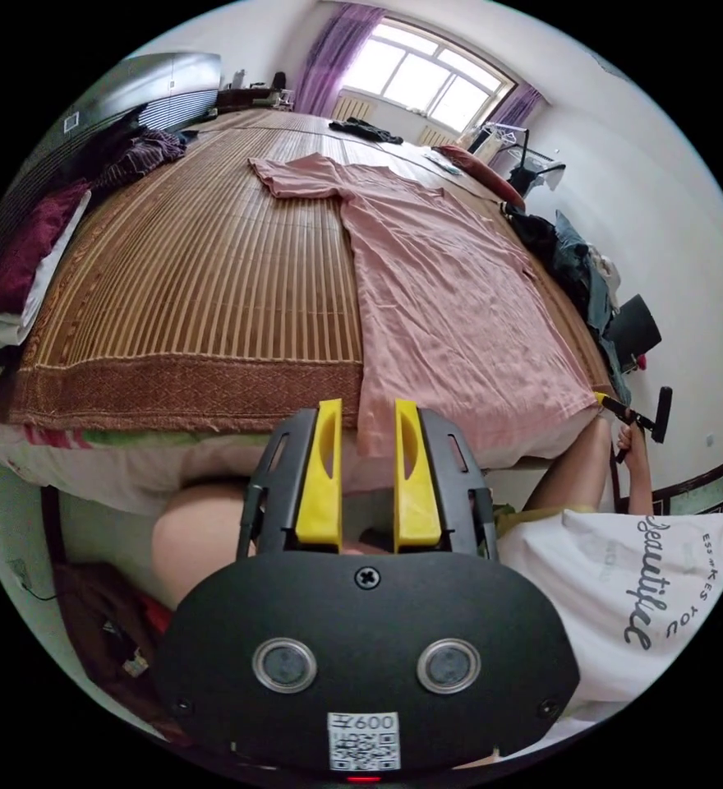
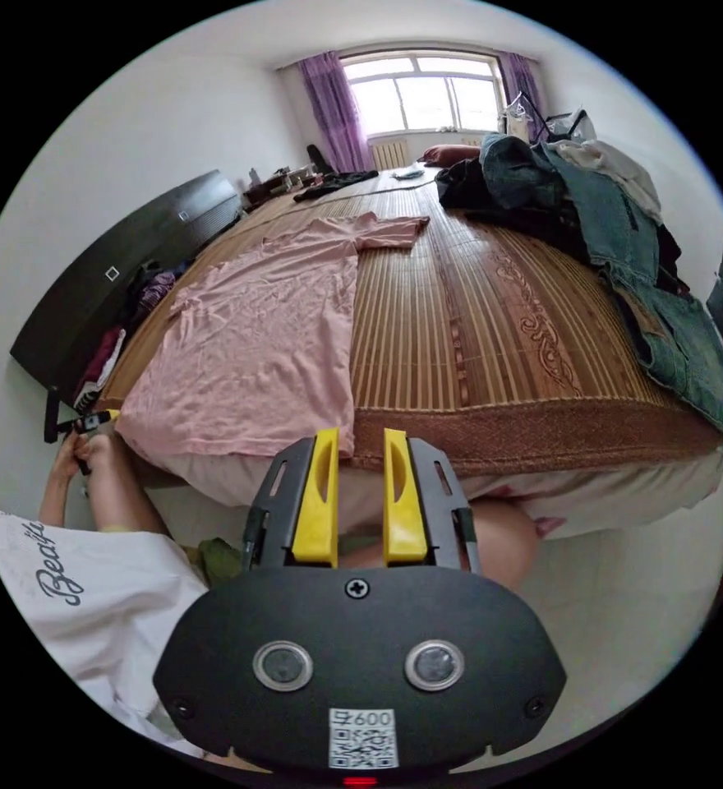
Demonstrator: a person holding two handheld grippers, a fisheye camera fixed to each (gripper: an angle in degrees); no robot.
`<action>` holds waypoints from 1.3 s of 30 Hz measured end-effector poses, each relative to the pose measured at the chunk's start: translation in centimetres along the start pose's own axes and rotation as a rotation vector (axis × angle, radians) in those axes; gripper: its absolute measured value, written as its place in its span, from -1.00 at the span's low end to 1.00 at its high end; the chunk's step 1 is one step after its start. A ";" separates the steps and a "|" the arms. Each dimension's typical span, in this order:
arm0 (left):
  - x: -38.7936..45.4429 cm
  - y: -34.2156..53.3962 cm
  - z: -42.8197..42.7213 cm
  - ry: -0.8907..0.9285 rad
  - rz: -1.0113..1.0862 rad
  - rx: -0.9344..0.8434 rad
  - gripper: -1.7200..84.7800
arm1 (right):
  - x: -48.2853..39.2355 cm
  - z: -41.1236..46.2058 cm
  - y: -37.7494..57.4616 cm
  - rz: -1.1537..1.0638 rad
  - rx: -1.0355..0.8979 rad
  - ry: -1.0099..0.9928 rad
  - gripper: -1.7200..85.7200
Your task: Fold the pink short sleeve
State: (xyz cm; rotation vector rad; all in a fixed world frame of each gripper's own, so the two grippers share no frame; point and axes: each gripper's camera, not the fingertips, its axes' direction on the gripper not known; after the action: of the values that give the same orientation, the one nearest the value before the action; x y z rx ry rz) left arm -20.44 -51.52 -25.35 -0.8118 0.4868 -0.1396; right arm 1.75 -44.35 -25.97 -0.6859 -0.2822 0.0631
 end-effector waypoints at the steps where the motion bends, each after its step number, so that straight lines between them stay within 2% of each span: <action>1: 0.6 -0.4 -0.5 -0.021 0.006 -0.025 -0.73 | 0.4 -0.5 -0.1 0.016 0.009 -0.003 -0.88; 5: 2.0 -1.2 -1.8 -0.108 0.032 -0.077 -0.77 | 2.1 -1.9 -0.1 0.051 0.026 -0.059 -0.91; 9: 1.6 -1.3 -3.2 -0.136 0.004 -0.038 -0.86 | 3.8 -2.6 -0.2 0.085 0.048 -0.157 -0.92; 11: 0.8 -1.2 -4.2 -0.095 -0.034 -0.018 -0.88 | 4.3 -2.3 -0.5 0.094 0.037 -0.168 -0.92; 14: -0.9 -1.2 -5.0 0.058 -0.095 -0.028 -0.89 | 4.7 -2.2 -0.8 0.099 0.035 -0.193 -0.93; 21: -5.1 -0.8 -7.0 0.350 -0.248 0.084 -0.91 | 5.6 -2.2 -1.7 0.061 0.027 -0.163 -0.97; 28: -6.8 -1.3 -9.9 0.305 -0.260 0.109 -0.92 | 6.8 -2.7 -2.1 0.052 0.000 -0.123 -0.98; 32: -7.3 -1.2 -10.9 0.368 -0.256 0.127 -0.93 | 6.4 -3.1 -2.1 0.009 -0.017 -0.034 -0.98; 36: -8.0 -1.4 -10.4 0.266 -0.272 0.097 -0.93 | 7.2 -2.8 -1.9 0.012 0.009 0.006 -0.96; 39: -8.8 -0.8 -11.2 0.207 -0.344 0.208 -0.93 | 8.6 -2.8 -1.8 0.068 0.089 -0.010 -0.86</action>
State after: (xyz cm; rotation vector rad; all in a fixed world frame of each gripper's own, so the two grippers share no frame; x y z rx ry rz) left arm -33.37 -56.82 -28.20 -0.6743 0.5137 -0.5880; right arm 10.75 -46.16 -24.89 -0.6070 -0.2641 0.1433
